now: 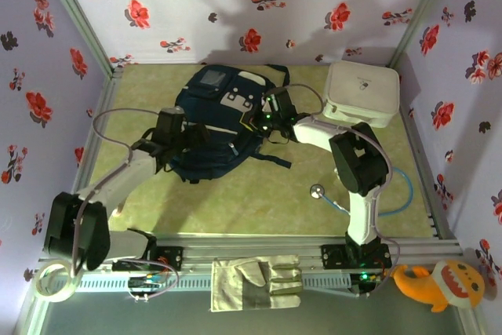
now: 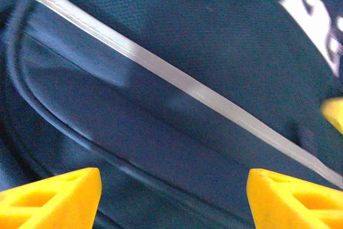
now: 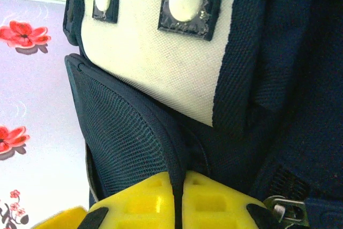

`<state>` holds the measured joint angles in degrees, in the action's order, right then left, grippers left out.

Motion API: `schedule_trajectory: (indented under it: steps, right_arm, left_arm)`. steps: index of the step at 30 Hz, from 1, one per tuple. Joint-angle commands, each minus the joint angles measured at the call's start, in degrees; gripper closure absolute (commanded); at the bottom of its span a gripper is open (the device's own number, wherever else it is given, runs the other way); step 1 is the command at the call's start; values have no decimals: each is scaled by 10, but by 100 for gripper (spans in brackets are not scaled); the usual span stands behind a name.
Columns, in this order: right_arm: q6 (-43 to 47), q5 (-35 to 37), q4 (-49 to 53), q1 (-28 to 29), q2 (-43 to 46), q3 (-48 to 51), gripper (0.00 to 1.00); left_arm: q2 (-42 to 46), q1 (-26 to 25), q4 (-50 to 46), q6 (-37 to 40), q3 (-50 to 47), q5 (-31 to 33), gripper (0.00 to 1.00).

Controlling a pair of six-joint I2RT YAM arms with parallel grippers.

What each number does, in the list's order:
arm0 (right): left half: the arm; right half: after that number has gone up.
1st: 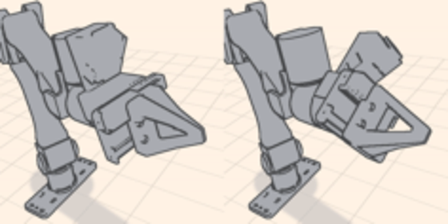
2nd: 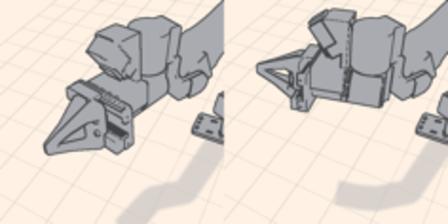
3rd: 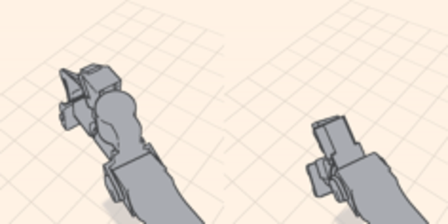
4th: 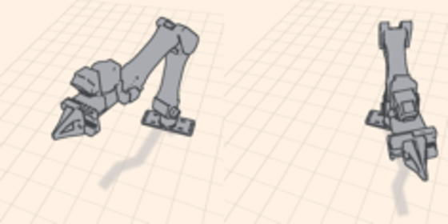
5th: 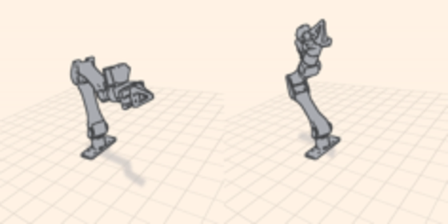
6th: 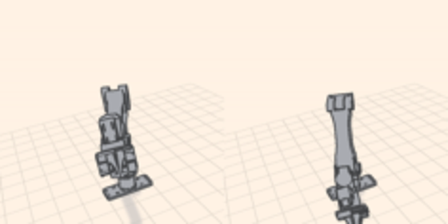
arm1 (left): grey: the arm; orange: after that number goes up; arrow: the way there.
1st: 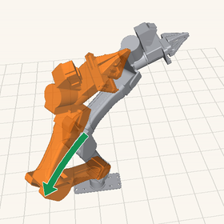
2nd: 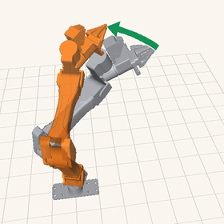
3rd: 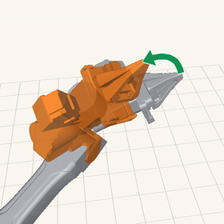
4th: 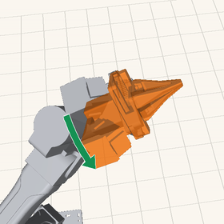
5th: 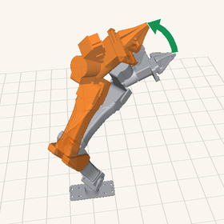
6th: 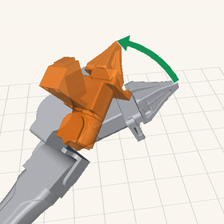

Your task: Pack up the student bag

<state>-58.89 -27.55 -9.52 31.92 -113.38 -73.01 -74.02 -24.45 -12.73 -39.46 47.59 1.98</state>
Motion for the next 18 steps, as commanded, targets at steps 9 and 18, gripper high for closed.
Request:
schedule_trajectory:
  steps: [9, 18]
  right_arm:
    - [-29, -1, -54, 12, 22, 3, 95]
    - [-31, -7, -63, 13, 26, 14, 95]
  left_arm:
    - [-33, -197, -104, -27, 77, 138, 36]
    - [-138, -250, -145, -34, 174, 185, 43]
